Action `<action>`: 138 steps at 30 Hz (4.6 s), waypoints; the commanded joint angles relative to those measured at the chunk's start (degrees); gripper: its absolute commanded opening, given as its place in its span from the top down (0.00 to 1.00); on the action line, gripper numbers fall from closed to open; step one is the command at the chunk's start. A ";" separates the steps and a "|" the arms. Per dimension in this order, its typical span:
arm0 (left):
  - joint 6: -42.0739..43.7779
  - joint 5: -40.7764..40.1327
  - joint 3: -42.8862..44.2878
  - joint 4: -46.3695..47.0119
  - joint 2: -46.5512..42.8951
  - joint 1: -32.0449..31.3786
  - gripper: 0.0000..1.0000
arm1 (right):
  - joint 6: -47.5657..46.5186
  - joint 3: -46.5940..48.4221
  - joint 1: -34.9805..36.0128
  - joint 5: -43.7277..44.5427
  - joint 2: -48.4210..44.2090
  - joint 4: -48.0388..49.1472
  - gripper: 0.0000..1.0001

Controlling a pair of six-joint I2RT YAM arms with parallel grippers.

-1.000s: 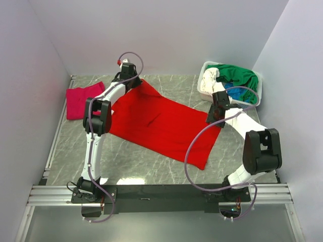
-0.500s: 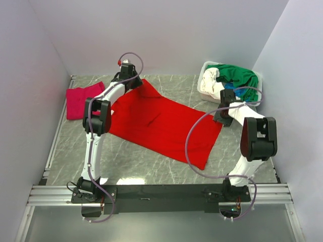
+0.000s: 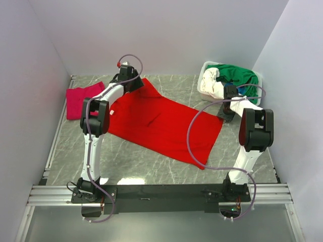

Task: Fold and stack the t-shirts
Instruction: Fold the tshirt

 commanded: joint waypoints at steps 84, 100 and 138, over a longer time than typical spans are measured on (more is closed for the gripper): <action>1.36 -1.58 -17.10 4.61 -18.09 -3.36 1.00 | 0.38 -6.64 14.99 11.34 -15.69 -5.50 1.00; 2.86 -7.91 -38.18 6.45 -34.61 -3.97 1.00 | 3.37 -12.09 27.65 16.00 -23.86 -12.09 1.00; 0.48 -18.28 -64.74 1.62 -58.70 -4.68 1.00 | 12.51 -17.01 38.64 22.50 -24.57 -25.01 1.00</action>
